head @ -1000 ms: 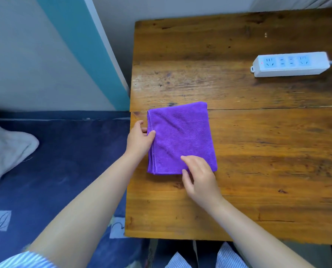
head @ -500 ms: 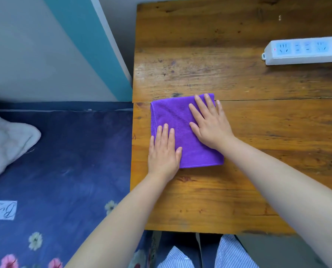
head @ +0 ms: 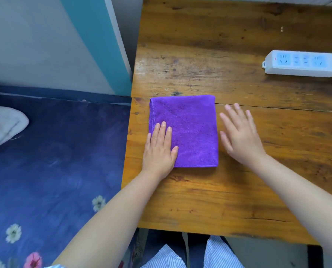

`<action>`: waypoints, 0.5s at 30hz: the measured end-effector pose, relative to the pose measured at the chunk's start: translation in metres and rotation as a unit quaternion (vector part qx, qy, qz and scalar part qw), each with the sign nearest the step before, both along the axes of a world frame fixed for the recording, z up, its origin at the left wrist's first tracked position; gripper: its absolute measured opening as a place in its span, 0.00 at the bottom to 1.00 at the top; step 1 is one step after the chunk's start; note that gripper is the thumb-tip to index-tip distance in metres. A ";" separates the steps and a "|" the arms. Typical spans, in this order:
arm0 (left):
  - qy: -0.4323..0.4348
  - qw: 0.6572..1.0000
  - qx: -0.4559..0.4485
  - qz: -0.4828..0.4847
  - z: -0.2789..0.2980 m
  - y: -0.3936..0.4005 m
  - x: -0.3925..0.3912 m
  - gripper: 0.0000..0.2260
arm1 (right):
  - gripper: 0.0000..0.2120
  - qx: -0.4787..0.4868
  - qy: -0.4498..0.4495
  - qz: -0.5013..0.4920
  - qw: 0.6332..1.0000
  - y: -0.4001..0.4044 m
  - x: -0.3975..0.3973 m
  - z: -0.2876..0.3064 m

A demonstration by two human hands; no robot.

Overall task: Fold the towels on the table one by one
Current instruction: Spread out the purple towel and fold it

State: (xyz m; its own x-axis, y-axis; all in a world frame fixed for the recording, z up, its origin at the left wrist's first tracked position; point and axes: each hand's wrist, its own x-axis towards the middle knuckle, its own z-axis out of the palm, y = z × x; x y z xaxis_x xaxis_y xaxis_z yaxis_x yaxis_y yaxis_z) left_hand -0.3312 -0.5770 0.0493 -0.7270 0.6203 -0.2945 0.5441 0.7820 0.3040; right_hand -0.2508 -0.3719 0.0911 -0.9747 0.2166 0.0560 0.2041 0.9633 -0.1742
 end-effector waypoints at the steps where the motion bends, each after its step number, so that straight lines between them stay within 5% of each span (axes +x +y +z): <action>1: -0.001 1.000 0.000 -0.002 0.001 0.000 -0.001 0.27 | 0.19 0.006 0.016 0.056 0.998 -0.009 0.011 0.004; 5: -0.008 1.000 0.005 -0.011 0.009 -0.005 -0.002 0.28 | 0.23 -0.013 -0.042 0.192 0.980 -0.036 0.041 0.011; 10: 0.097 0.990 0.075 -0.072 0.026 -0.022 0.021 0.24 | 0.28 -0.016 -0.063 0.203 0.977 -0.034 0.044 0.004; 15: 0.075 0.994 0.070 -0.037 0.026 -0.025 0.046 0.23 | 0.23 -0.030 -0.043 0.232 0.971 -0.028 0.038 0.000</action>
State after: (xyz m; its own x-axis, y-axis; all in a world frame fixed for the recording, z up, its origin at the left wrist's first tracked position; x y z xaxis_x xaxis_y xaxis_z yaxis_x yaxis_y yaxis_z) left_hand -0.2856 -0.6021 0.0754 -0.7074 0.7007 -0.0933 0.6455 0.6941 0.3187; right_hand -0.2126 -0.4000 0.0907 -0.9685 -0.2472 -0.0282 -0.2340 0.9434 -0.2351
